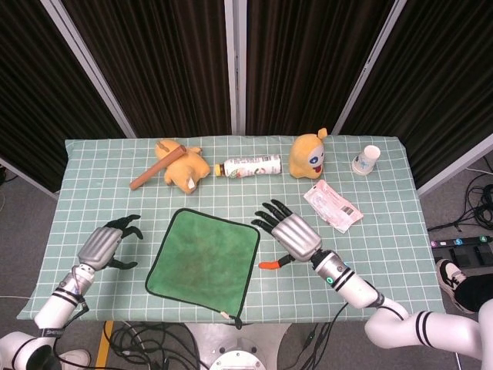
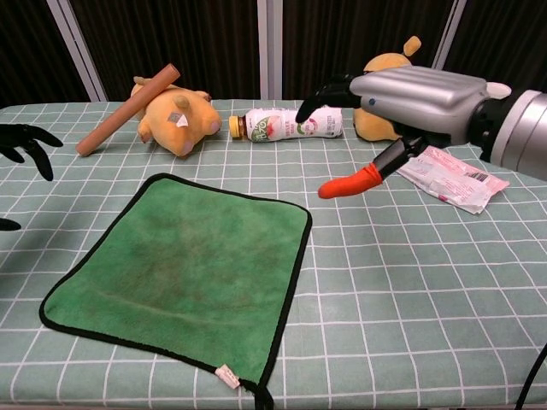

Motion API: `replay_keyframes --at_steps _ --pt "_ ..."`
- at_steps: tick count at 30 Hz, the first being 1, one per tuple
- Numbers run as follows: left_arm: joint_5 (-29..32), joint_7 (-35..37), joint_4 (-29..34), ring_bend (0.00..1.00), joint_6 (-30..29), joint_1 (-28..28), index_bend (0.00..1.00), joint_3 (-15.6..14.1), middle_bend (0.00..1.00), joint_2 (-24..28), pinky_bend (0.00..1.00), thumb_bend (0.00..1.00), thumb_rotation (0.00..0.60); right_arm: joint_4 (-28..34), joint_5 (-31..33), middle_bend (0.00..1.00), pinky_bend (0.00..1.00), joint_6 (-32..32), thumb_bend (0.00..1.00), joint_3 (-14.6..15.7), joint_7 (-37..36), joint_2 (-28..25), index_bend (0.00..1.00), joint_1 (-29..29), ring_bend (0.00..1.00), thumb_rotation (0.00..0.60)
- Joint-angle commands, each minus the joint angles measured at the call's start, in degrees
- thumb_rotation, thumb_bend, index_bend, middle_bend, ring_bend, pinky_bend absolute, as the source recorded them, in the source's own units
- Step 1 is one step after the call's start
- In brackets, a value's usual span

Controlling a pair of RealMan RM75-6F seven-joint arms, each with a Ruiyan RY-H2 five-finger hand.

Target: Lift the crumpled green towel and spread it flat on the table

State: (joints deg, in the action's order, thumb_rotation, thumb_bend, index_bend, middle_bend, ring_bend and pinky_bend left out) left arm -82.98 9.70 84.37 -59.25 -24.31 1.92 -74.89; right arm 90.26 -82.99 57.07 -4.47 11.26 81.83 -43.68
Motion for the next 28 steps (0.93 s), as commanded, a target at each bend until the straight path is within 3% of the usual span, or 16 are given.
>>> replay_keyframes --at_steps 1,4,9,15,28 --pt "0.88 0.03 -1.87 0.18 -2.28 0.37 0.45 0.42 0.22 -1.32 0.21 0.16 0.6 -0.18 1.4 0.13 0.0 1.03 0.01 -0.05 0.41 -1.91 0.2 1.56 0.0 0.304" --pt "4.1 -0.65 -1.48 0.18 -3.6 1.45 0.45 1.83 0.22 -1.36 0.21 0.16 0.6 -0.31 3.95 0.13 0.0 3.22 0.06 0.14 0.48 -3.88 0.2 4.38 0.0 0.371" --pt "8.79 -3.64 -1.15 0.18 -7.73 4.24 0.41 3.52 0.22 -1.57 0.21 0.16 0.6 -0.36 6.91 0.09 0.0 8.5 0.09 1.37 -0.87 -7.36 0.14 10.53 0.0 0.42" --pt "11.53 -8.56 -0.42 0.18 -13.31 7.84 0.34 3.98 0.22 -0.79 0.21 0.16 0.6 -0.74 7.4 0.0 0.0 15.64 0.09 3.34 -4.41 -11.05 0.01 18.22 0.0 0.425" --pt "11.04 -13.73 7.24 0.18 -21.28 14.5 0.32 1.88 0.22 3.78 0.21 0.16 0.6 -1.46 4.52 0.0 0.0 26.71 0.1 5.91 -15.32 -15.35 0.0 30.88 0.0 0.421"
